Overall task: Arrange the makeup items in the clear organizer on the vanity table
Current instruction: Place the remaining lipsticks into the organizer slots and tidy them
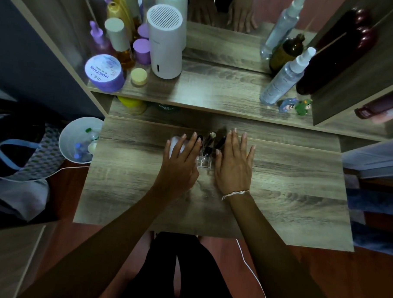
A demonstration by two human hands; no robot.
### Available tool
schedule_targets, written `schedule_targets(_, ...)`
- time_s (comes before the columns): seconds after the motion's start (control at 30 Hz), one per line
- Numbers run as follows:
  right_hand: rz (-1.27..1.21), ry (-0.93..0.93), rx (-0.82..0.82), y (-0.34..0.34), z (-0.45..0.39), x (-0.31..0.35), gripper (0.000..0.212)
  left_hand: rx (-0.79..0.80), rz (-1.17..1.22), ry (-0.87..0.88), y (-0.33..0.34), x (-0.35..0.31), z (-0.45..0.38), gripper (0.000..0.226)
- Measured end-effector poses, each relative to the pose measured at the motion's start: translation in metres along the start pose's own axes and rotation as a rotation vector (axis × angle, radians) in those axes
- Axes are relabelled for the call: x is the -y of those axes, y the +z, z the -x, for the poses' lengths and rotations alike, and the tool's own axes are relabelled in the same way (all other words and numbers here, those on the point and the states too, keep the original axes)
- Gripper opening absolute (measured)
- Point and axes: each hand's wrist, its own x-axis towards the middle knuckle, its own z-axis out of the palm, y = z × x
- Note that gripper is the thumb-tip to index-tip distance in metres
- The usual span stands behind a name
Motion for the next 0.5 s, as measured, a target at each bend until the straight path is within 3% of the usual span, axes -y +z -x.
schedule_targets(0.5, 0.005, -0.015, 0.007, 0.0027, 0.0031, -0.0049, 0.06, 0.012, 0.012, -0.005, -0.0031, -0.0021, 0.0033, 0.068)
